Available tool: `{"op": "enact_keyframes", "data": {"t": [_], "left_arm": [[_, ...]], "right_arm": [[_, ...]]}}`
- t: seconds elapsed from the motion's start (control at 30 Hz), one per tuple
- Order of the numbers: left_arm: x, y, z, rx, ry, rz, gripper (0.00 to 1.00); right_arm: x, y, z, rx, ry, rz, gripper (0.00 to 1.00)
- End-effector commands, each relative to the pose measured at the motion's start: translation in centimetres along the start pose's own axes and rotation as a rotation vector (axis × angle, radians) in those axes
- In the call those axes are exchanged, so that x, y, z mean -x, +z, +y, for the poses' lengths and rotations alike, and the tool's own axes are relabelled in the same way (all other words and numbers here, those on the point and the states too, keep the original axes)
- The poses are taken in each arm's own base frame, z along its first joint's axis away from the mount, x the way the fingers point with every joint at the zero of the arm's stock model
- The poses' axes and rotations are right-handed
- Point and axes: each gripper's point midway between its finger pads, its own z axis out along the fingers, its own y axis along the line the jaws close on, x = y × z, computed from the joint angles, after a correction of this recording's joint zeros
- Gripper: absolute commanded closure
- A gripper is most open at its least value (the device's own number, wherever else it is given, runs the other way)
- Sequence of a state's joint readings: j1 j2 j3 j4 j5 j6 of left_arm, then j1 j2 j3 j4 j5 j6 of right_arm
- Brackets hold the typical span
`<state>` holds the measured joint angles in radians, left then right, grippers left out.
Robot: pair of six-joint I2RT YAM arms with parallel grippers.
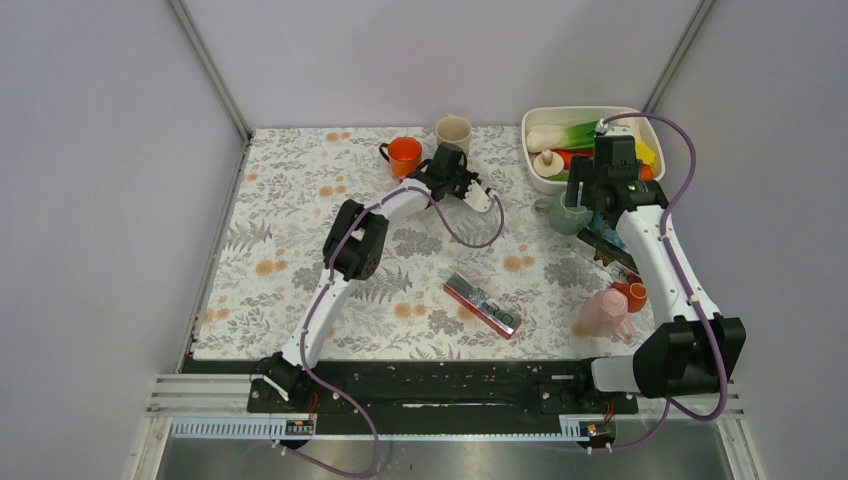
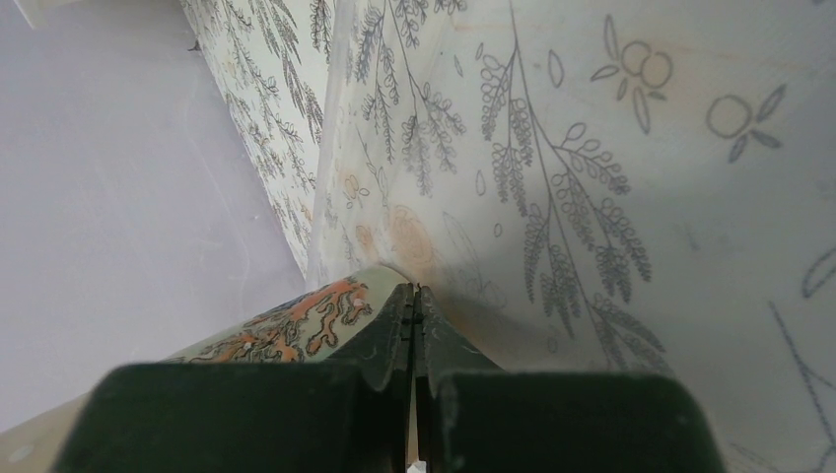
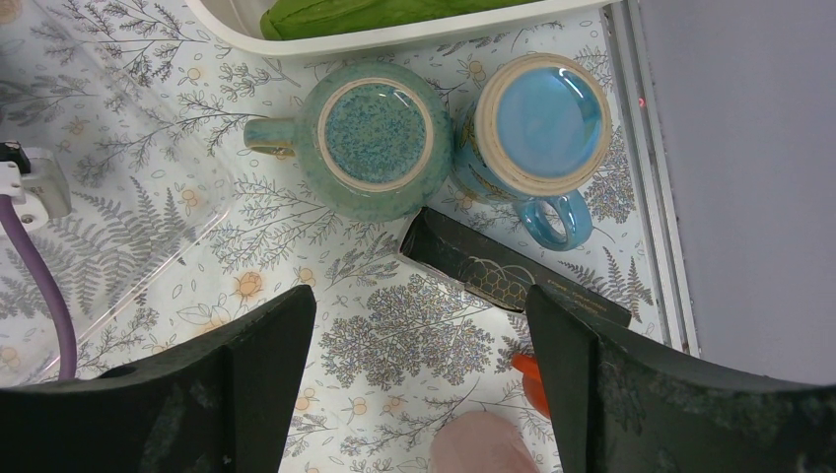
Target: Turn the mug right side up
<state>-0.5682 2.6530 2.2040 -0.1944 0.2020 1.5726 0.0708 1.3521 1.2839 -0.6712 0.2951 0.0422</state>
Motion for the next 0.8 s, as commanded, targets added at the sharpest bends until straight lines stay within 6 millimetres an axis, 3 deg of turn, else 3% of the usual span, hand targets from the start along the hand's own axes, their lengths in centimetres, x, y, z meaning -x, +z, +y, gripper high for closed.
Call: {"op": "enact_keyframes", "data": {"t": [0.0, 0.77], "left_arm": [[-1.7, -0.7, 2.1, 0.049, 0.020, 0.048, 1.00], [-4.3, -1.5, 1.3, 0.032, 0.015, 0.093, 1.00]], "right_arm": [[1.2, -1.0, -0.4, 0.003, 0.012, -0.047, 0.12], [1.2, -1.1, -0.4, 0.003, 0.010, -0.049, 0.12]]}}
